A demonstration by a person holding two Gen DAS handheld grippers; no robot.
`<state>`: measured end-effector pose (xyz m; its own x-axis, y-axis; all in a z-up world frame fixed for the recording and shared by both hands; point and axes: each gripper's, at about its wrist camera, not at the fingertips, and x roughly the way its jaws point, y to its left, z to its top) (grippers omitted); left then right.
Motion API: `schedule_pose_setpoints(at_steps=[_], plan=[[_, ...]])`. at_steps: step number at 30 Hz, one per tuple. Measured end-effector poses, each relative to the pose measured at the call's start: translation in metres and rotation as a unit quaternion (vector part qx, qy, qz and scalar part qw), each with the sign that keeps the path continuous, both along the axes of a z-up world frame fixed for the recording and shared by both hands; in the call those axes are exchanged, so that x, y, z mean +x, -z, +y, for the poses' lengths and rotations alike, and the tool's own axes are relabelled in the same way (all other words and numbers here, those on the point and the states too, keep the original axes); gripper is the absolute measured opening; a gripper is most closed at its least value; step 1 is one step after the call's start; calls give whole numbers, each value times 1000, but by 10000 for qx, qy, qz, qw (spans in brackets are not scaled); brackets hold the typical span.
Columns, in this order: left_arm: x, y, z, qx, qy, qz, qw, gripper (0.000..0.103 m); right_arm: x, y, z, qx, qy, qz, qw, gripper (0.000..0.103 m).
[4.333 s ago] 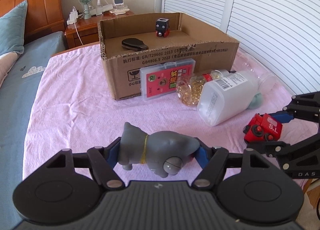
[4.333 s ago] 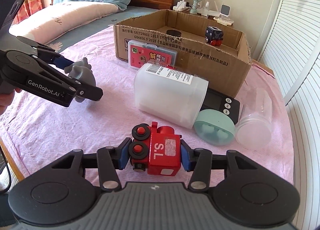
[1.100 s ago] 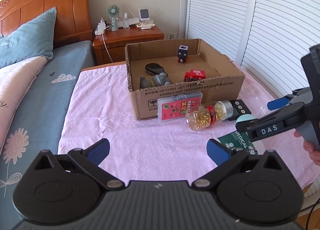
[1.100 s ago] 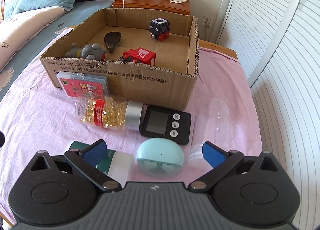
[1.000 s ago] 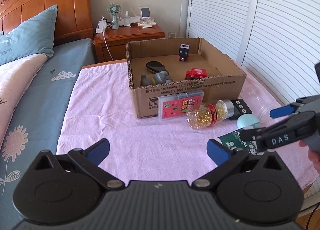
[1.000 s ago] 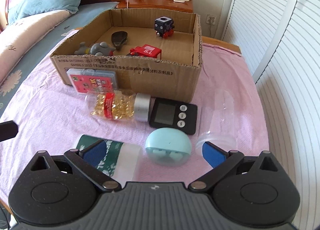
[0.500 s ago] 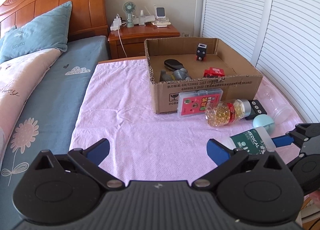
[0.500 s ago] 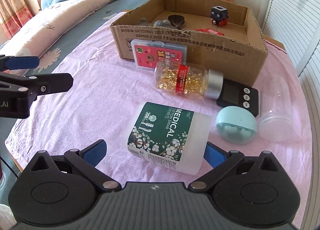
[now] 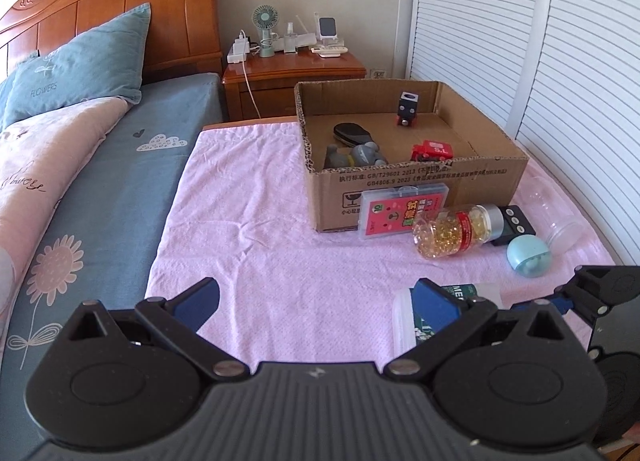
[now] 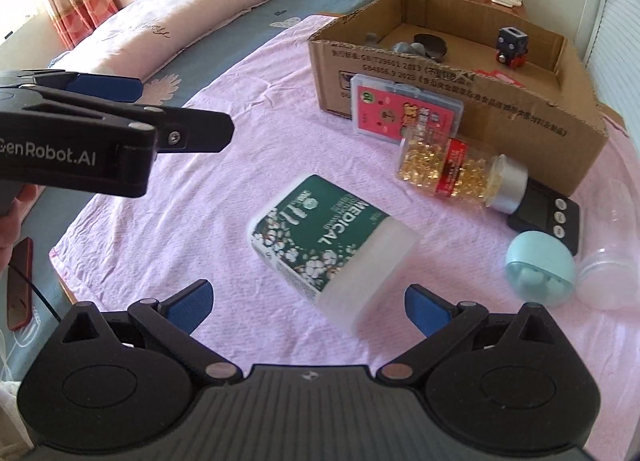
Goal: Organize rigid objects
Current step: 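Move the left gripper toward the white MEDICAL bottle while the right gripper approaches the teal egg case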
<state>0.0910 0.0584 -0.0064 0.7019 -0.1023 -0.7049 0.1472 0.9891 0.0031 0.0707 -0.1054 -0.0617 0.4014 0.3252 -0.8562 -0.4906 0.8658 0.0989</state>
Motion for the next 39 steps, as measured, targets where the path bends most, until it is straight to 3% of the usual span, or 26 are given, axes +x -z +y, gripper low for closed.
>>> schedule_pose_setpoints(at_steps=[8, 14, 21, 28, 33, 39], plan=[[1, 6, -29, -316, 597, 223, 9975, 102, 3, -8, -56, -782, 907, -614, 9909, 103], [3, 17, -48, -621, 941, 497, 9924, 102, 8, 6, -94, -795, 1363, -477, 9863, 103], [9, 33, -75, -299, 1154, 677, 9906, 102, 11, 23, -117, -1076, 1828, -703, 9747, 103], [16, 50, -91, 55, 1201, 805, 9895, 102, 14, 28, -130, -676, 1931, -568, 9772, 103], [17, 56, -77, -14, 1064, 905, 9902, 102, 12, 30, -119, -553, 1793, -602, 9804, 103], [14, 60, -50, 294, 705, 831, 9936, 102, 2, 32, -110, -470, 1699, -848, 9807, 103]])
